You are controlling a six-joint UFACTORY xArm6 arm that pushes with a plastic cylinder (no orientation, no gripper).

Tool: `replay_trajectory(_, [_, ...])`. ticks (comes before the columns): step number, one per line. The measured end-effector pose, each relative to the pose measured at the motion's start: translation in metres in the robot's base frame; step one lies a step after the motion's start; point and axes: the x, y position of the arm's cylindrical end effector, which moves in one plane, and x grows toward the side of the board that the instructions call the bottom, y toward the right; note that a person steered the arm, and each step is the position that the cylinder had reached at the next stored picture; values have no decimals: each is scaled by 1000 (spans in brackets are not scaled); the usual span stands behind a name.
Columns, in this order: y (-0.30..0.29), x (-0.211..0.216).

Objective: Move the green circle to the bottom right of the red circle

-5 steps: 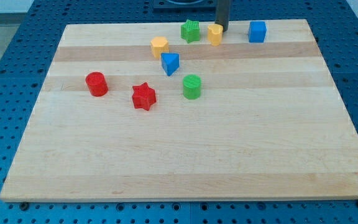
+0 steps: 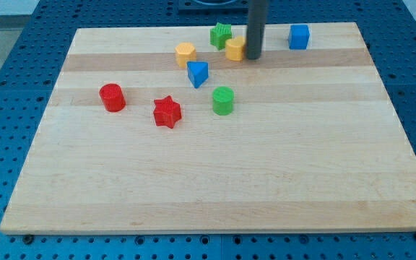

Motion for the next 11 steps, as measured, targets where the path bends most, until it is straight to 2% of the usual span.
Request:
replay_trajectory(1, [43,-15])
replay_trajectory(2, [-36,-17])
replay_trajectory(3, [-90,-8])
replay_trajectory(4, [-102,-11])
replay_trajectory(5, [-152,-19])
replay_trajectory(7, [-129,-55])
replay_trajectory(9, [-113,-73])
replay_trajectory(10, [-91,-81])
replay_trajectory(11, [-35,-71])
